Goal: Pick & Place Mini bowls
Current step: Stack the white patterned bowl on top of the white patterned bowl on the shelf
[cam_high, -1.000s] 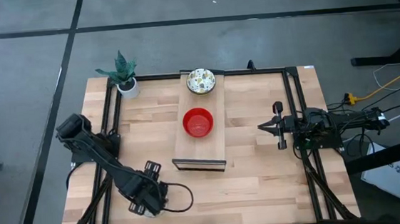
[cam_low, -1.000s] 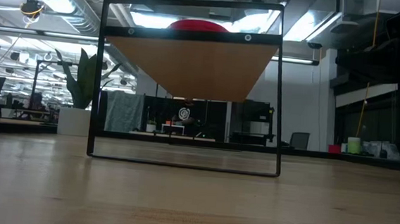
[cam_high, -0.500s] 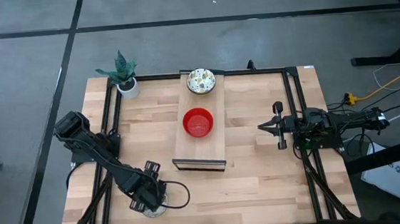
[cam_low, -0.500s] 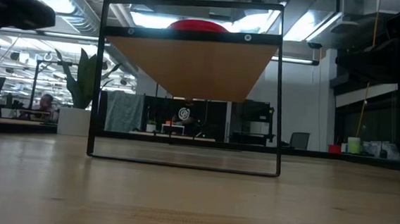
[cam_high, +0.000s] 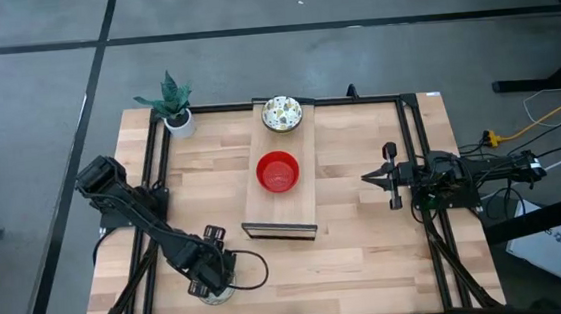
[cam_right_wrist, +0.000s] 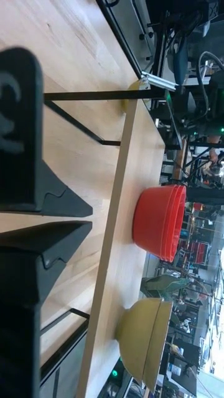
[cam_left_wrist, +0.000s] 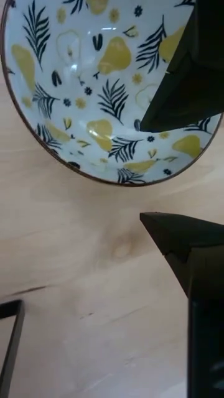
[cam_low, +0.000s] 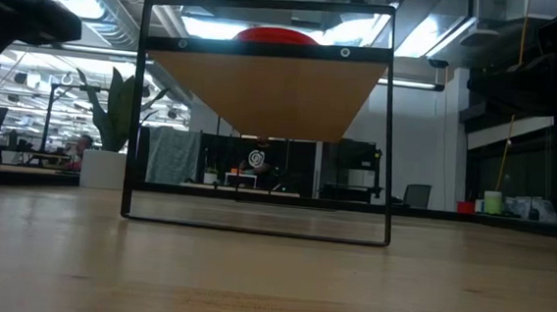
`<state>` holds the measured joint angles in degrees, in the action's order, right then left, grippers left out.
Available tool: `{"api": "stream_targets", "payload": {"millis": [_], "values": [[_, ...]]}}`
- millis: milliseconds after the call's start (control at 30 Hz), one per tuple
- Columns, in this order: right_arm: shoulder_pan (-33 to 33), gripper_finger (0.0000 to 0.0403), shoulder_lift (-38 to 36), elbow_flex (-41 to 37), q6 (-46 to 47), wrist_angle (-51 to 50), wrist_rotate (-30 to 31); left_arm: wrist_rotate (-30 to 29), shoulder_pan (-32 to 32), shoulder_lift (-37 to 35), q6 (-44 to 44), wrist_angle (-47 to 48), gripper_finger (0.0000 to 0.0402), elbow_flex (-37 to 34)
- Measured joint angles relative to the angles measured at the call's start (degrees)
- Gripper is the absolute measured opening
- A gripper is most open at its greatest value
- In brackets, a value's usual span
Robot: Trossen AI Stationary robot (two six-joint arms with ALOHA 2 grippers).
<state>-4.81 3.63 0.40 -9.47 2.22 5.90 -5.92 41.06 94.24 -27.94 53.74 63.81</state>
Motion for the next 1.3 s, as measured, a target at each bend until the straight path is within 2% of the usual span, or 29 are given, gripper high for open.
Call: {"api": "stream_targets", "payload": {"millis": [833,1067,1300], "values": [[0.0,0.0026,0.0,0.0,0.0,0.0,0.0,2.8,-1.9,0.0,-0.3,0.2,0.021,0.0],[0.0,0.0026,0.0,0.0,0.0,0.0,0.0,5.7,-2.8,0.0,-1.3,-1.3,0.0208,-4.4],[0.0,0.0026,0.0,0.0,0.0,0.0,0.0,5.7,-2.7,0.0,-0.4,-2.4,0.0205,-4.5]]}}
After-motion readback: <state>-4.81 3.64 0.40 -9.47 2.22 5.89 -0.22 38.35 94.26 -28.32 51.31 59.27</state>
